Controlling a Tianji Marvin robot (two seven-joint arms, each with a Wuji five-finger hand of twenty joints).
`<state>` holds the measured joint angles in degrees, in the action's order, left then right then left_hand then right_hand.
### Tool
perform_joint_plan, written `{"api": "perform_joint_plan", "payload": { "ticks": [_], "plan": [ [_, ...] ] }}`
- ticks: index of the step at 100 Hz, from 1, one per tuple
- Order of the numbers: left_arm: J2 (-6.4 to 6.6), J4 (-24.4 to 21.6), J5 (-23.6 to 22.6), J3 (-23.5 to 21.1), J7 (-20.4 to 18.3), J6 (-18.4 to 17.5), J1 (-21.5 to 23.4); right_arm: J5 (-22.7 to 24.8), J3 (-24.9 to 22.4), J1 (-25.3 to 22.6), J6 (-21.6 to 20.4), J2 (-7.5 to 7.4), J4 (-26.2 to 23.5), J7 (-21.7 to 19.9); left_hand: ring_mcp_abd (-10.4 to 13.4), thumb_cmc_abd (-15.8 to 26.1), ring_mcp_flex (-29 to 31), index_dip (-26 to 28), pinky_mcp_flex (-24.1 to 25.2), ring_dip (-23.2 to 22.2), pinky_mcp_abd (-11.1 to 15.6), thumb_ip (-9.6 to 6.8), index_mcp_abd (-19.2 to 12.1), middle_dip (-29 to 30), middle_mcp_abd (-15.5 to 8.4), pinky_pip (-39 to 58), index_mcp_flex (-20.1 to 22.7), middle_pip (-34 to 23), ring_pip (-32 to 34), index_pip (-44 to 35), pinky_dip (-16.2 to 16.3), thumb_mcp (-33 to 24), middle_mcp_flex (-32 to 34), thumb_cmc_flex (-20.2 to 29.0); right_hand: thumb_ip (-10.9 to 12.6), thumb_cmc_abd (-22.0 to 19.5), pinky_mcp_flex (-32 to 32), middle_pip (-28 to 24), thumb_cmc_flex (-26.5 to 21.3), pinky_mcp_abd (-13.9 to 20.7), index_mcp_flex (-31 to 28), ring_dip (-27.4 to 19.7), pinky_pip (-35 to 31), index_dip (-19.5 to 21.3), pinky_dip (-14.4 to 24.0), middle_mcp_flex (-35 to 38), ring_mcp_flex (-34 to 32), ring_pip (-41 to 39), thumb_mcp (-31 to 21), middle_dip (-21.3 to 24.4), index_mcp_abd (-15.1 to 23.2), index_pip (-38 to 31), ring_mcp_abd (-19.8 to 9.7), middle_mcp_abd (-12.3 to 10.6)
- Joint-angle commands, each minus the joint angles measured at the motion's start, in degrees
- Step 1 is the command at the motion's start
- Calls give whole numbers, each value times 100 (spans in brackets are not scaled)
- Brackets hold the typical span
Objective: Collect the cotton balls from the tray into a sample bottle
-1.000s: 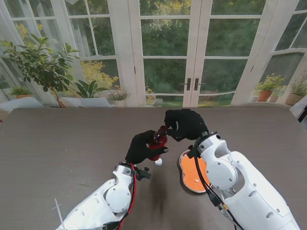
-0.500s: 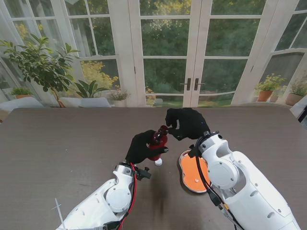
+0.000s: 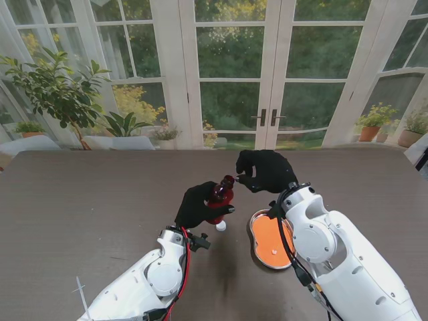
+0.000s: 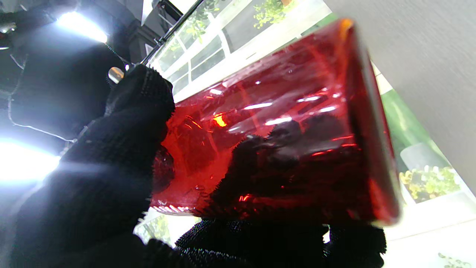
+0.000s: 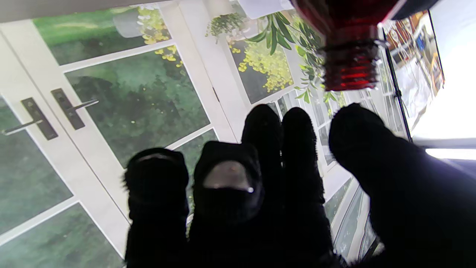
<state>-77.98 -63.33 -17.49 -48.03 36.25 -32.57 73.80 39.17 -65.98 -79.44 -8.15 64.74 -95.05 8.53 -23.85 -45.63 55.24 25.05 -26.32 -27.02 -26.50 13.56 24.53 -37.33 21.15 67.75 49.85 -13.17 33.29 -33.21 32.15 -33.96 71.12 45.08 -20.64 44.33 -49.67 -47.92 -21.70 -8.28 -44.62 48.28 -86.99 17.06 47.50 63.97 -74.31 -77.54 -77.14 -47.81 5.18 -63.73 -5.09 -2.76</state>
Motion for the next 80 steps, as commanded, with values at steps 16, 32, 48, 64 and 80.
{"api": "perform_joint_plan", "payload": {
  "ticks": [16, 32, 48, 64, 80],
  "plan": [
    [142, -310, -124, -180, -288, 70, 139, 404, -241, -130, -156, -160, 146, -463, 253, 850, 162, 120, 65, -29, 437, -383, -1767, -147, -961, -26, 888, -232, 17, -1627, -75, -1659, 554, 1391, -137, 536, -8, 71, 23, -35, -265, -108, -216, -145, 117, 102, -137, 35, 95, 33, 116, 246, -34, 30],
    [256, -533, -241, -339, -402, 108, 273, 686, -366, -210, -510, -248, 396, -587, 259, 848, 161, 127, 66, -29, 435, -380, -1770, -145, -959, -26, 887, -236, 16, -1630, -74, -1660, 557, 1388, -78, 962, -6, 76, 146, -29, -474, -99, -207, 19, 107, 126, -141, 64, -9, 11, 45, 821, -113, -16],
    [352, -694, -318, -470, -539, 124, 382, 962, -458, -268, -867, -316, 685, -574, 255, 854, 163, 131, 71, -28, 433, -374, -1758, -142, -949, -29, 878, -236, 14, -1626, -75, -1657, 551, 1380, 37, 1397, -80, 80, 234, -30, -708, -83, -170, 103, 68, 215, -144, 48, -162, 15, 181, 1231, -160, -61],
    [417, -796, -381, -558, -630, 139, 462, 1179, -485, -266, -1200, -372, 1001, -539, 261, 859, 165, 137, 63, -29, 446, -370, -1752, -141, -953, -24, 875, -240, 15, -1624, -73, -1651, 550, 1379, 625, 1601, -98, 62, 448, -16, -822, -73, -166, 909, 48, 214, -146, 52, -264, 120, 171, 1935, -212, -78],
    [461, -863, -423, -616, -697, 160, 517, 1469, -386, -188, -1501, -414, 1359, -295, 255, 853, 168, 140, 61, -30, 444, -367, -1749, -138, -950, -22, 873, -241, 15, -1621, -72, -1646, 553, 1378, 650, 2118, -159, 49, 464, 0, -876, -54, -155, 892, 34, 254, -149, 42, -411, 143, 324, 2041, -283, -135]
  ]
}}
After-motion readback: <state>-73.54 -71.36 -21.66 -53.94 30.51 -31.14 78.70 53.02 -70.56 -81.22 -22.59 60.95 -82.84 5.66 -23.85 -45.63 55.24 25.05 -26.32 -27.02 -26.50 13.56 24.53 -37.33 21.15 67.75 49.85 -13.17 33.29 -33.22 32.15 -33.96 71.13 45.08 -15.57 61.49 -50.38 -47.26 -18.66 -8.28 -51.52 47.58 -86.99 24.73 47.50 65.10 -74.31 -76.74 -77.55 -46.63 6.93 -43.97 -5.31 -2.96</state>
